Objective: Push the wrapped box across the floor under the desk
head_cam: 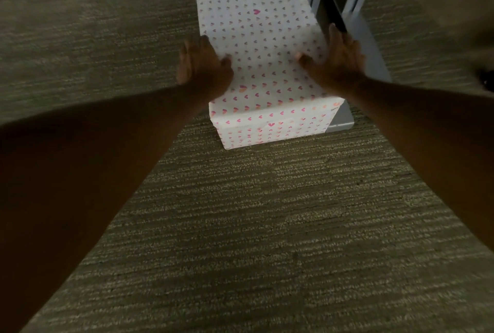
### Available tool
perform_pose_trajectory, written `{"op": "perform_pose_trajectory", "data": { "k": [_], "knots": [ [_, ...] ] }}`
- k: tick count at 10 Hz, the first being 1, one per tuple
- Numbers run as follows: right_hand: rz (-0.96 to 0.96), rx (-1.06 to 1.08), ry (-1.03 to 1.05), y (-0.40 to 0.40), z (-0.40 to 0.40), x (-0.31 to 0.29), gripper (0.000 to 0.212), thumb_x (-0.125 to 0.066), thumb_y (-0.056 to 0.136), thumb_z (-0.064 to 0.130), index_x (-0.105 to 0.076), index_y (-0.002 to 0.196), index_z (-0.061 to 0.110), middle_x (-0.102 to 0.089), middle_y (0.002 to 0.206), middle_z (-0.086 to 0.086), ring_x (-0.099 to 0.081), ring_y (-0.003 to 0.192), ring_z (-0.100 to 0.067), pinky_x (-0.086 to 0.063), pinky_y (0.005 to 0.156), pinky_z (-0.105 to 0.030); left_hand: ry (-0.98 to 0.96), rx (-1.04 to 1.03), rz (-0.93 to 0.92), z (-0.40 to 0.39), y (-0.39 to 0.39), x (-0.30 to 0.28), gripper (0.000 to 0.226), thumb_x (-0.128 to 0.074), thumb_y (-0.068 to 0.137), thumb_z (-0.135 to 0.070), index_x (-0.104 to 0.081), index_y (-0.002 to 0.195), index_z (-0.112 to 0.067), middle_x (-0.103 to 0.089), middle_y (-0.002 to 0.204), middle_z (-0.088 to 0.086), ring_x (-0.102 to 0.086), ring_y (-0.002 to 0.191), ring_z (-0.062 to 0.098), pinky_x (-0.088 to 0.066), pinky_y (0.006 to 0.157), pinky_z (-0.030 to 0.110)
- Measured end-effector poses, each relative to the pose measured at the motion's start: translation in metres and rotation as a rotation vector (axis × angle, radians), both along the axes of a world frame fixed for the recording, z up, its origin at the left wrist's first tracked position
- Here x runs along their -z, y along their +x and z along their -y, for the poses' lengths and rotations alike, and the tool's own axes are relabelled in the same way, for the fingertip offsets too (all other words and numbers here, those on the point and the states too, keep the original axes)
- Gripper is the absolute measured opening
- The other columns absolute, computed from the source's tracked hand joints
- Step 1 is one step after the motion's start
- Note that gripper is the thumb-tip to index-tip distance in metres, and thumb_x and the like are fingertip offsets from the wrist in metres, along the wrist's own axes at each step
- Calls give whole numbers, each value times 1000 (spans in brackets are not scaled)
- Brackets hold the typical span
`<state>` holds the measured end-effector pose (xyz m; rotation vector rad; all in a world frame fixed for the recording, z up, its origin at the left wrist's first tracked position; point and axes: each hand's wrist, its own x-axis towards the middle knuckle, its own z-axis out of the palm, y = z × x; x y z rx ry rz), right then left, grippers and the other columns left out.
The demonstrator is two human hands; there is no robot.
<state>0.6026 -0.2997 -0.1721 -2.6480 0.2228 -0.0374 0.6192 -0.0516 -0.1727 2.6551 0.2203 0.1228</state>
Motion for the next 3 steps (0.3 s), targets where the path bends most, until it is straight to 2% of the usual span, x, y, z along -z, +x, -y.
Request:
{"op": "perform_pose_trajectory", "data": {
  "k": [1,2,3],
  "knots": [
    [40,-60,-127,-31,-3,-9,104,-55,84,70,-13,160,13,-23,165,-18,-22,150,-40,-18,120,-53,152,224,61,4,-32,-4,90,-52,83,-57,-17,154,-14,-13,163,18,-14,148,38,-18,115,54],
    [70,-128,-201,-68,-18,-23,107,-55,83,70,-13,160,10,-20,167,-19,-20,152,-38,-17,123,-53,281,382,107,4,-73,-14,100,-55,80,-63,-12,155,-13,-12,164,17,-12,149,36,-15,116,51],
    [38,-159,-223,-95,-24,-34,108,-50,86,73,-8,161,9,-13,169,-19,-13,155,-36,-11,125,-52,340,488,96,3,-100,-28,101,-53,81,-64,-8,155,-11,-9,164,18,-9,151,35,-10,117,47]
  ]
}}
